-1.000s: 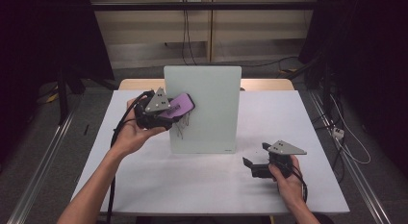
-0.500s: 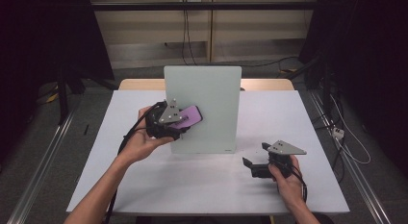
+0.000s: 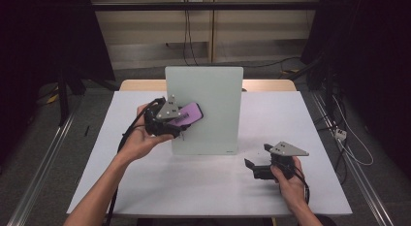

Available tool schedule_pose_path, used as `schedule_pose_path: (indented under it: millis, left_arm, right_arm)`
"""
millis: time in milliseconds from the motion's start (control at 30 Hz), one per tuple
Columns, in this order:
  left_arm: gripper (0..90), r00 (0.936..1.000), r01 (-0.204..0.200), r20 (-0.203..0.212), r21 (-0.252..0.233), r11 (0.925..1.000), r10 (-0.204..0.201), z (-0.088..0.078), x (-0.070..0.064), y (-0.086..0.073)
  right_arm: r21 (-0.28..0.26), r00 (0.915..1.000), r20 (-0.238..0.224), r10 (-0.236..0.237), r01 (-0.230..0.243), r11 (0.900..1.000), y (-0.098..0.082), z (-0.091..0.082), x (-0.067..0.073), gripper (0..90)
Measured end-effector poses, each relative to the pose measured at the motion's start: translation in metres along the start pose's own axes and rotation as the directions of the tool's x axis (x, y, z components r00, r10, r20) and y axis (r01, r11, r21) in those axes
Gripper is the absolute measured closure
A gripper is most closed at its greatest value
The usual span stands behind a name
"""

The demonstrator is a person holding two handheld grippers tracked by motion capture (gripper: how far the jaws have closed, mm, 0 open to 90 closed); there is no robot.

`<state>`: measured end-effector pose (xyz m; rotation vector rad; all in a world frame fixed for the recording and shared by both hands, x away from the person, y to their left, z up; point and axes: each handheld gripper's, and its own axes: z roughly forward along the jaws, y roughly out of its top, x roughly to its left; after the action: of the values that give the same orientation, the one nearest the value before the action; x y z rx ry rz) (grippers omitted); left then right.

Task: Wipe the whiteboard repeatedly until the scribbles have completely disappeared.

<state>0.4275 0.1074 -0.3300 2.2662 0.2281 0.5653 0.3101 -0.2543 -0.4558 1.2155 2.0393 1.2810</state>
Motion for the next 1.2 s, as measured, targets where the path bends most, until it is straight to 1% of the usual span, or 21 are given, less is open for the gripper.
schedule_pose_path:
  millis: [33,167,267,300,367,467,533,733,900,967,1067,1100,1200]
  left_arm:
    - [41.0,1.0000,0.007,-0.005,-0.006,1.0000,-0.007,-0.003,0.004,0.001]
    - [41.1,0.9992,0.025,-0.030,-0.033,0.9992,-0.026,-0.011,0.011,0.001]
    - [41.0,0.9988,0.037,-0.029,-0.045,0.9983,-0.038,-0.012,0.012,-0.002]
    - [41.0,0.9988,0.033,-0.034,-0.039,0.9987,-0.034,-0.011,0.010,-0.003]
    - [41.0,0.9993,0.023,-0.029,-0.024,0.9994,-0.024,-0.008,0.007,-0.004]
    - [41.0,0.9999,0.016,-0.004,-0.005,0.9999,-0.016,-0.003,0.000,-0.010]
    - [41.0,0.9999,0.010,0.003,0.005,0.9999,-0.010,0.000,-0.005,-0.013]
    - [41.0,0.9994,-0.014,0.032,0.039,0.9991,0.013,0.009,-0.016,-0.018]
    - [41.0,0.9981,-0.031,0.056,0.065,0.9974,0.027,0.017,-0.025,-0.022]
    - [41.0,0.9979,-0.033,0.058,0.071,0.9969,0.029,0.018,-0.026,-0.022]
    - [41.1,0.9976,-0.031,0.065,0.071,0.9970,0.027,0.017,-0.024,-0.021]
    - [41.1,0.9976,-0.035,0.061,0.072,0.9968,0.031,0.016,-0.022,-0.020]
    - [41.0,0.9991,-0.019,0.040,0.049,0.9986,0.017,0.010,-0.016,-0.017]
  right_arm:
    - [0.000,1.0000,-0.001,-0.002,0.002,1.000,0.000,0.000,0.000,5.6]
    - [-0.001,1.0000,0.001,-0.001,0.001,1.000,0.000,0.000,0.000,5.6]
    - [0.000,1.0000,-0.001,0.000,0.000,1.000,0.000,0.000,0.000,5.5]
    - [0.001,1.0000,-0.002,-0.001,0.001,1.000,0.000,0.000,0.001,5.6]
    - [0.001,1.0000,-0.003,-0.001,0.001,1.000,0.000,0.000,0.001,5.5]
    - [0.000,1.0000,-0.002,-0.001,0.001,1.000,0.000,0.000,0.001,5.5]
    - [0.001,1.0000,-0.001,0.000,0.000,1.000,0.000,0.000,0.000,5.6]
    - [0.002,1.0000,-0.004,-0.007,0.007,1.000,0.000,0.001,0.001,5.6]
    - [0.002,1.0000,-0.002,-0.001,0.001,1.000,0.000,0.000,0.001,5.5]
    - [0.002,1.0000,-0.004,-0.005,0.005,1.000,0.000,0.000,0.001,5.6]
    - [0.003,1.0000,-0.004,-0.003,0.003,1.000,0.000,0.000,0.001,5.5]
    - [0.002,1.0000,-0.003,-0.002,0.002,1.000,0.000,0.000,0.001,5.6]
    - [0.002,1.0000,-0.001,-0.001,0.001,1.000,0.000,0.000,0.000,5.5]
